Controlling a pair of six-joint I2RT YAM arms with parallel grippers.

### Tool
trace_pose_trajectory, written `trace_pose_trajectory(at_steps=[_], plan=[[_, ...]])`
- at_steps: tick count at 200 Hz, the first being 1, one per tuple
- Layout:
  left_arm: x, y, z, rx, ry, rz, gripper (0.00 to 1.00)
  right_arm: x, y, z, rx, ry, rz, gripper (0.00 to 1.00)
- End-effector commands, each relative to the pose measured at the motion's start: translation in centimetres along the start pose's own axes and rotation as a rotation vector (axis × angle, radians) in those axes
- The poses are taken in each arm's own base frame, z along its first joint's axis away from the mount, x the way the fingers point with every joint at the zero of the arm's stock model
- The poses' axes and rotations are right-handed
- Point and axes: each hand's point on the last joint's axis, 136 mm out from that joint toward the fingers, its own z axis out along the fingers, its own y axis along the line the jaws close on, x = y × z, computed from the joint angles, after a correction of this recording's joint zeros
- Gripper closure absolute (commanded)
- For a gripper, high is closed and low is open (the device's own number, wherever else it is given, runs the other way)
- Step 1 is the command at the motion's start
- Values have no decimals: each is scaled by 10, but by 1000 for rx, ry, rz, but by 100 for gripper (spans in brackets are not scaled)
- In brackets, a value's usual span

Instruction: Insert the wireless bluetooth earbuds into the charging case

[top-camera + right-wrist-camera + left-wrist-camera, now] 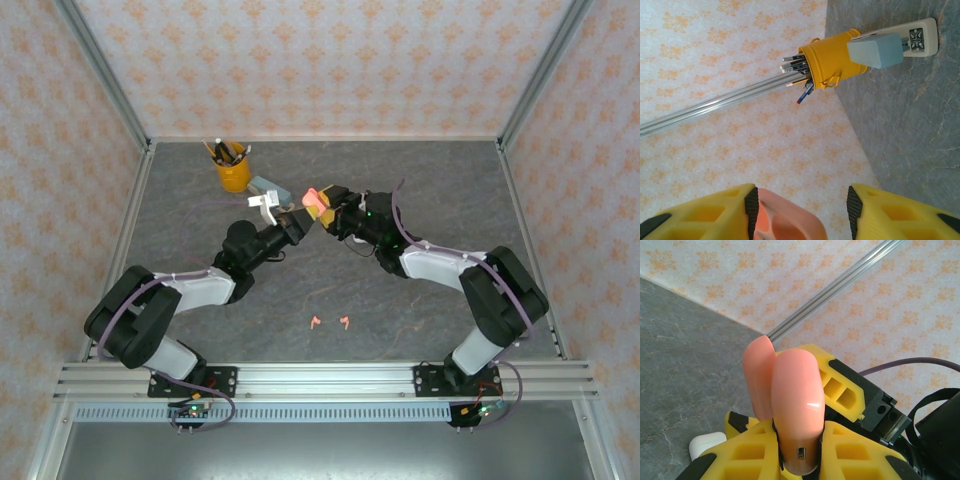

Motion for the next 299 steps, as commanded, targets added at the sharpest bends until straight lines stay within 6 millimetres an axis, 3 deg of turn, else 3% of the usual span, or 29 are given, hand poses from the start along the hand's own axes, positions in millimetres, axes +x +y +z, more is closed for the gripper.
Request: trace_pose_trajectory(at_steps=[1, 191, 259, 299], plan=[[-17, -16, 4, 55, -68, 12, 100, 9, 21, 0, -75, 25, -4, 51], [-13, -14, 8, 64, -83, -25, 100, 9, 23, -5, -102, 28, 5, 77], [-11, -10, 10, 36, -78, -31, 100, 7, 23, -5, -97, 30, 0, 95], [-9, -5, 11, 12, -81, -38, 75, 6, 24, -5, -92, 27, -14, 97]])
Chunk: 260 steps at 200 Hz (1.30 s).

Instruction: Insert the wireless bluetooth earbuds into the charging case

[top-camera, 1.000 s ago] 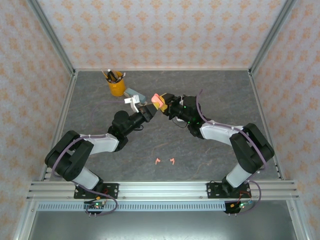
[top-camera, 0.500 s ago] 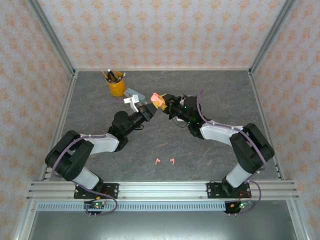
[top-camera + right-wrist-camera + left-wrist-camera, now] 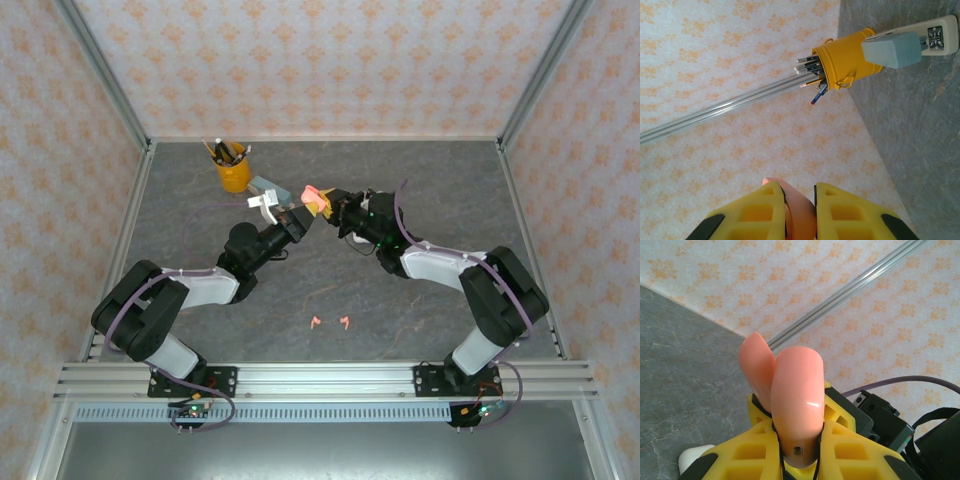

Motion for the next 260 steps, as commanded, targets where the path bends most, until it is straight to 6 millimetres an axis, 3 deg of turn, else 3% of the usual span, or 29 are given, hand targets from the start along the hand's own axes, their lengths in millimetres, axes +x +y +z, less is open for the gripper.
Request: trace_pose_trajectory(at_steps=[1, 46, 94, 140, 184, 217, 260], plan=[[-3, -5, 6, 3, -19, 6, 74, 7, 16, -3, -46, 28, -40, 97], [-3, -1, 4, -24, -32, 0, 44, 1, 17, -6, -17, 12, -72, 100], [-5, 0, -1, -50, -35, 16, 28, -9, 16, -8, 20, -7, -102, 100], [-7, 6, -12, -132, -8, 81, 18, -23, 14, -12, 67, -18, -143, 100], [-25, 11, -23, -183, 60, 133, 11, -38, 16, -23, 125, -15, -213, 100], [-31, 6, -24, -153, 192, 178, 8, -33, 29, -27, 152, 65, -322, 100], [-10, -16, -21, -14, 363, 223, 7, -14, 37, -35, 209, 240, -470, 100]])
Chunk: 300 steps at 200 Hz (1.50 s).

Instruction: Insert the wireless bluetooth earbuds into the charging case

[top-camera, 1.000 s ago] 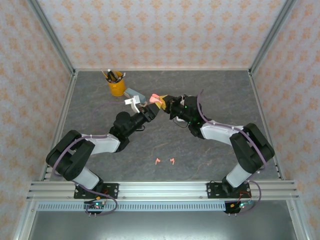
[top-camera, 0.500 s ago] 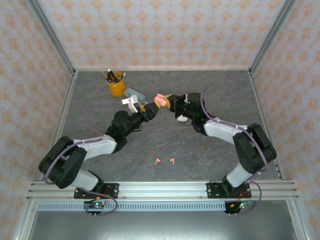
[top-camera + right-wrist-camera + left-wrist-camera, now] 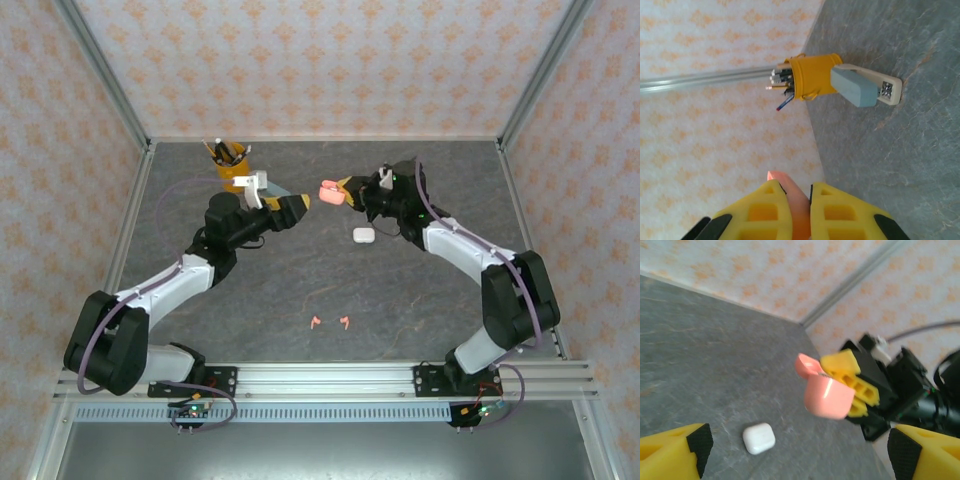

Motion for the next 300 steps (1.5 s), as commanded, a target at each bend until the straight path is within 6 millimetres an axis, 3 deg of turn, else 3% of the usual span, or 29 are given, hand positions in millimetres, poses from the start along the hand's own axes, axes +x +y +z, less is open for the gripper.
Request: trace_pose_trajectory(at_steps=[1, 41, 126, 221, 300], plan=[[19, -22, -1, 116, 140, 66, 7, 23, 20, -14, -2, 140, -162, 100], [29, -34, 5, 201, 234, 104, 7, 39, 21, -20, 24, 229, -244, 100], [35, -49, 14, 300, 323, 114, 8, 47, 18, -23, 18, 276, -258, 100], [51, -55, 39, 347, 386, 103, 26, 50, 19, -24, 7, 287, -259, 100], [48, -61, 38, 373, 370, 108, 41, 50, 14, -23, 16, 290, -263, 100]])
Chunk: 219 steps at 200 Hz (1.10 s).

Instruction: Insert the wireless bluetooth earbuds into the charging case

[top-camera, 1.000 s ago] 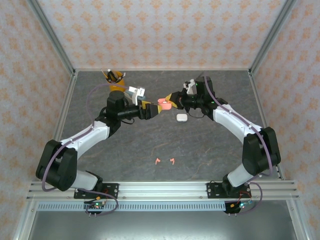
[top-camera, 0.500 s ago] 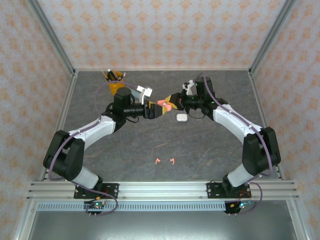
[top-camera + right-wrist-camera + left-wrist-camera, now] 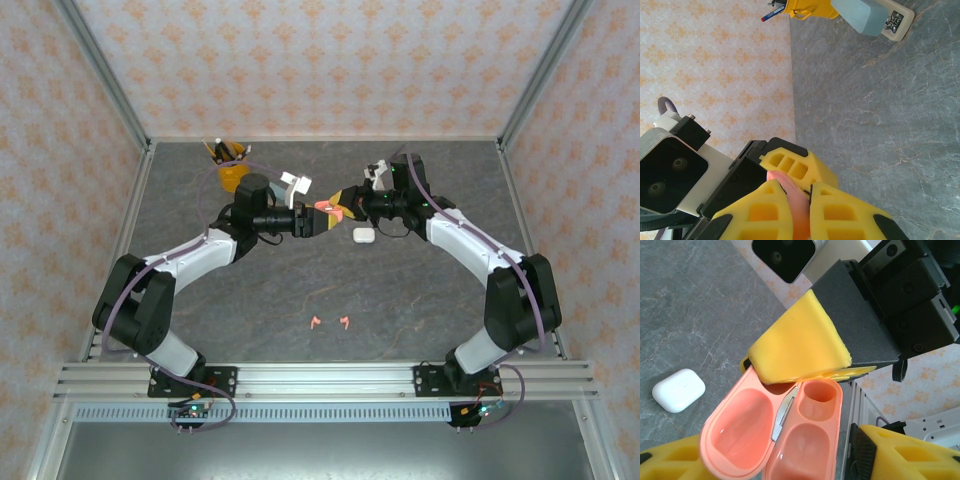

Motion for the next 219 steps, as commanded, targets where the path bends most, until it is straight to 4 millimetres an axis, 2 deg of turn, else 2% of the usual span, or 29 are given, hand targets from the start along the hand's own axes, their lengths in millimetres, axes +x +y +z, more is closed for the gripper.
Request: trace_pose_trajectory(at_steps=[1, 49, 94, 145, 179, 219], plan=[[-14, -18, 0, 58, -25, 63, 41, 2, 17, -9, -36, -5, -55, 100], [-16, -22, -2, 65, -27, 71, 37, 3, 14, -10, -22, -5, -59, 100], [-17, -25, -3, 68, -16, 80, 37, 3, 12, -10, -16, -6, -61, 100], [-15, -27, -3, 76, -8, 81, 42, 4, 10, -9, -9, -4, -60, 100], [-17, -30, -4, 82, -7, 88, 50, 5, 9, -9, -7, -1, -61, 100], [-19, -31, -6, 70, -4, 102, 40, 7, 5, -9, -1, 6, -61, 100]])
